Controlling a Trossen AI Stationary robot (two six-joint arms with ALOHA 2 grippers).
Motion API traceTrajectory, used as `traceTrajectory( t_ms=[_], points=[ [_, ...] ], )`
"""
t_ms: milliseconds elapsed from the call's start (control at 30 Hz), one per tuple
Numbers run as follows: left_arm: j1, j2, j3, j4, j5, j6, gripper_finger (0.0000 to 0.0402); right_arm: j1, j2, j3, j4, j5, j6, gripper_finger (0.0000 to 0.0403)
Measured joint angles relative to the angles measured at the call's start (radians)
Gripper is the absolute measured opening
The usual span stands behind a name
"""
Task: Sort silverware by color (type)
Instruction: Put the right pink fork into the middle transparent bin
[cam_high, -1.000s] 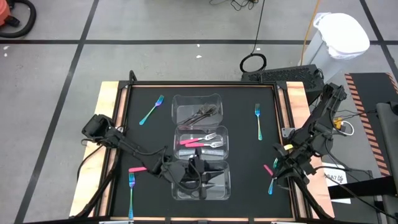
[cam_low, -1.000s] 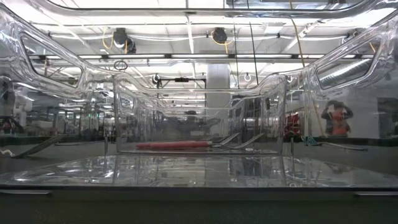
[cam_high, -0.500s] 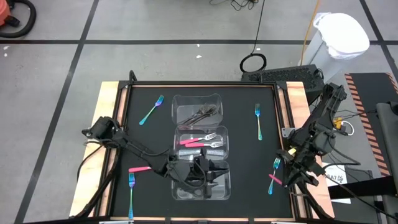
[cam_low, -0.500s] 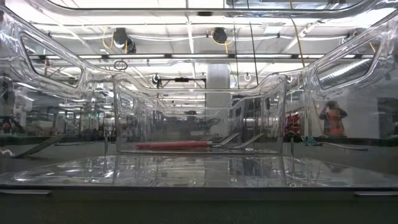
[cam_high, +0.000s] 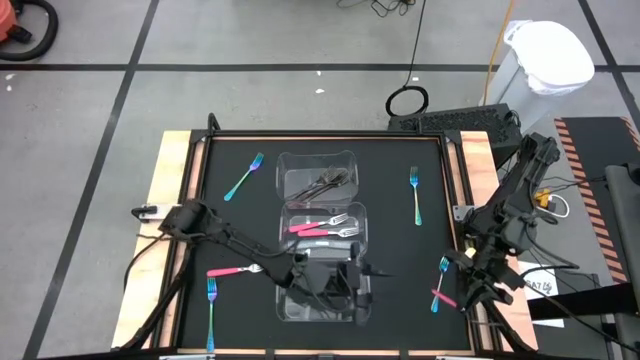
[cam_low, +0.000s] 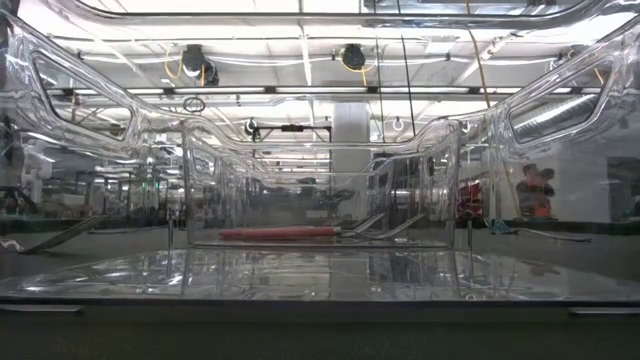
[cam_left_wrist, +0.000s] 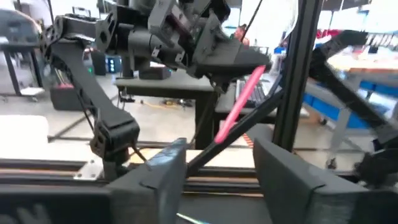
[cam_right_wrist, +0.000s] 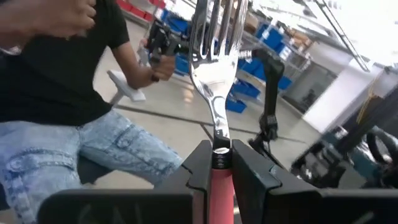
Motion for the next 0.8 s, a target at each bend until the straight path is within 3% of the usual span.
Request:
traceTrajectory(
  t_ms=[133,300,567,800],
  points=[
    [0.005,0.078,0.114,-0.005,-0.004,0.069,0.0225,0.000,0.017,0.000,0.046,-0.002,-0.001,0.0036],
    [0.009,0.160,0.240,-0.009,-0.006,0.138,0.0239,0.000,0.026,0.000,0.093,0.018,0.003,0.0036],
    [-0.001,0.198,0.328,-0.071,-0.074,0.232,0.0240,0.001,0.030,0.000,0.140,0.341,0.072,0.0036],
    [-0.002,0.198,0.338,-0.097,-0.109,0.229,0.0240,0.002,0.037,0.000,0.166,0.401,0.078,0.0036]
  ],
)
